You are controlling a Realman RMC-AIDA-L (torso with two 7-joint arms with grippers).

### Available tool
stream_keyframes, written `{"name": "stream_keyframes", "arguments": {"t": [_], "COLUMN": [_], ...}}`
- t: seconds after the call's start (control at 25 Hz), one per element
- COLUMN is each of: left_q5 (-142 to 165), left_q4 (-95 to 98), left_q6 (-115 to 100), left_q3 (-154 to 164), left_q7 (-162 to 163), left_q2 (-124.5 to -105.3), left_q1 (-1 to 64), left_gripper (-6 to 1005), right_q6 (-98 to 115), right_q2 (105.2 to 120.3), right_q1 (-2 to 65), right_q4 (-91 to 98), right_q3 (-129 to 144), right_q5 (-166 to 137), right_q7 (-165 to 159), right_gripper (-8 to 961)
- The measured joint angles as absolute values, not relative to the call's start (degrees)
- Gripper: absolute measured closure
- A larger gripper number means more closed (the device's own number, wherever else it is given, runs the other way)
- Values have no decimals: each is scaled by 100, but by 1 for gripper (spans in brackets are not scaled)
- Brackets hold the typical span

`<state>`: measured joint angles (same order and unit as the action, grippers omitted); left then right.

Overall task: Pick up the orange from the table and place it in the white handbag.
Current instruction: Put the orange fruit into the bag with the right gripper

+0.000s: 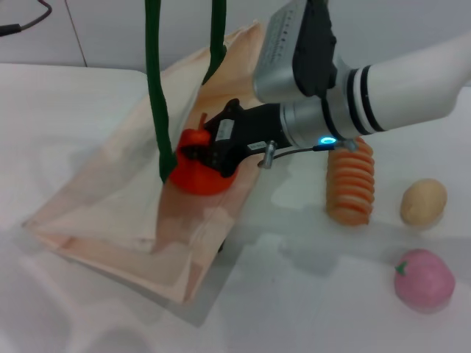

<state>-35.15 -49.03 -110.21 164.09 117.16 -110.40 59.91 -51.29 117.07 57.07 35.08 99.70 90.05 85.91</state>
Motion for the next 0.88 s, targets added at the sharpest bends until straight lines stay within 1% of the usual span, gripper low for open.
{"name": "stream_keyframes", "arguments": {"t": [0.56,0.88], "left_q5": [-3553,-3604], "left_q4": [-4905,-4905], "left_q6": [-11021,-11020], "left_q3": [16409,16409], "left_q7": [11758,11760], "left_q2": [-11011,-10997], "left_q1": [6005,5960], "left_gripper": [870,869], "right_q6": [-4654,-4515], "right_q2": [11724,11691], "right_q1": [5800,5792], "right_q4": [3534,3524], "right_q3": [10412,10415], "right_q5": [9596,9583], "right_q7": [8903,8903], "right_gripper": [896,655]}}
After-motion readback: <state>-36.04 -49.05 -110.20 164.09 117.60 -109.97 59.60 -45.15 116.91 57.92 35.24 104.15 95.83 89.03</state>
